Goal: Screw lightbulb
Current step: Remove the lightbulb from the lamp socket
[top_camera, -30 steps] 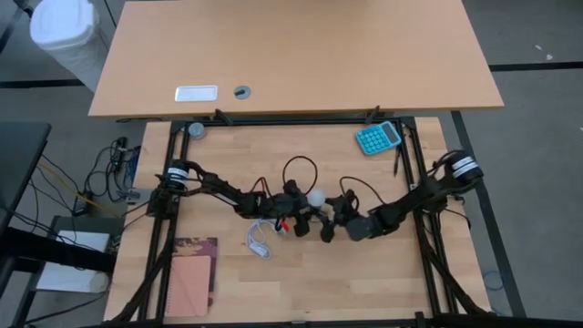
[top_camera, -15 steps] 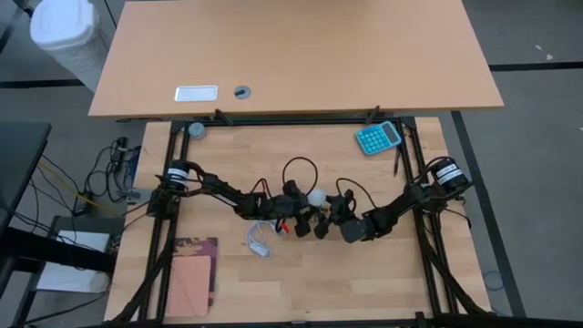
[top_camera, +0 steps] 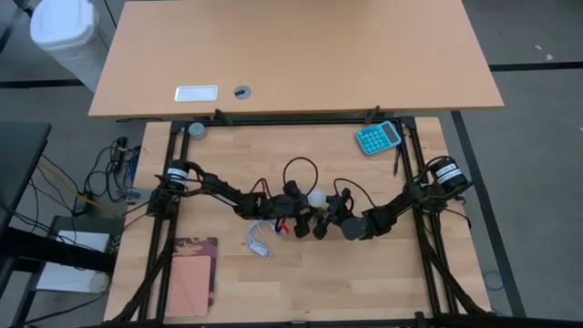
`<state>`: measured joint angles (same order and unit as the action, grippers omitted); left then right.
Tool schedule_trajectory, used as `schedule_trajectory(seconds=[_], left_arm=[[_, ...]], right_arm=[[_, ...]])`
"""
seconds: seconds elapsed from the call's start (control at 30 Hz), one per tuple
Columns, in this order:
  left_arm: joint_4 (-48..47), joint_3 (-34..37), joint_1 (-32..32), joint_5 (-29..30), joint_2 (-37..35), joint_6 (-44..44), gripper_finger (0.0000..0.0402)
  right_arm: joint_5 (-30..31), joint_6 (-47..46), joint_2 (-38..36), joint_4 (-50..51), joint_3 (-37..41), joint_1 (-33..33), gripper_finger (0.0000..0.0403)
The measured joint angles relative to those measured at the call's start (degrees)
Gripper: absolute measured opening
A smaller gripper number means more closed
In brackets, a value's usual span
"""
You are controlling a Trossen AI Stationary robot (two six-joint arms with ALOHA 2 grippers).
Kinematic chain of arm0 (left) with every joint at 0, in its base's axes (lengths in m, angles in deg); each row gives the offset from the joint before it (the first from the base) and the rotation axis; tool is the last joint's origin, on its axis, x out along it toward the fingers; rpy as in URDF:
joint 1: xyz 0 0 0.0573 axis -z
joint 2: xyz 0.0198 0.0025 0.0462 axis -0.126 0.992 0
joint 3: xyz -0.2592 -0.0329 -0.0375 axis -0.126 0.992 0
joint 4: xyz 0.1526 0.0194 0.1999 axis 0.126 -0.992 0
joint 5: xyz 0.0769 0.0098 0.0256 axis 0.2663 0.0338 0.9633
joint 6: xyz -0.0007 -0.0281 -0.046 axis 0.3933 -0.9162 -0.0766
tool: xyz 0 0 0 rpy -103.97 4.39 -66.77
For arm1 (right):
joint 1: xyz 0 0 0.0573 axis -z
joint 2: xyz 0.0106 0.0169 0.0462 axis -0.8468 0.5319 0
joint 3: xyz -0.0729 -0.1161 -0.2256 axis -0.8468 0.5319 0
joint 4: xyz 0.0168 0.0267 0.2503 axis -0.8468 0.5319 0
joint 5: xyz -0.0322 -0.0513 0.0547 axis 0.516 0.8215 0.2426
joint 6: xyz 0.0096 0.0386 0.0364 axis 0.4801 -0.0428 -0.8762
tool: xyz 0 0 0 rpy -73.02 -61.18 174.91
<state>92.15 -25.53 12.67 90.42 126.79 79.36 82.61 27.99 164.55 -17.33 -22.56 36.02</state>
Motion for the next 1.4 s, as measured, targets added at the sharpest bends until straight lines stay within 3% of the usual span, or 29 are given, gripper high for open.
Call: schedule_trajectory(seconds=[0.47,0.7,0.93,1.13,1.27,1.4], left_arm=[[0.0,0.0,0.04,-0.14,0.0,0.0,0.0202],[-0.1,0.0,0.09,-0.15,0.02,-0.01,0.0202],[-0.15,0.0,-0.04,-3.79,0.0,2.24,0.0202],[0.07,-0.02,-0.04,-11.94,0.0,6.48,0.0202],[0.89,-0.13,-0.02,-16.84,0.04,9.44,0.0202],[2.64,0.1,0.05,-20.52,0.2,12.41,0.0202]], right_arm=[[-0.46,1.51,0.0,0.07,0.0,0.61,0.0228],[-2.02,3.61,-0.03,-0.79,0.07,0.66,0.0164],[-3.69,5.23,-0.11,-1.52,0.56,0.22,0.0167],[-14.48,6.1,-0.22,-14.98,7.53,0.04,0.019],[-25.66,9.88,-0.11,-25.59,13.03,1.22,0.0175],[-39.36,14.22,-0.11,-28.86,15.09,4.35,0.0169]])
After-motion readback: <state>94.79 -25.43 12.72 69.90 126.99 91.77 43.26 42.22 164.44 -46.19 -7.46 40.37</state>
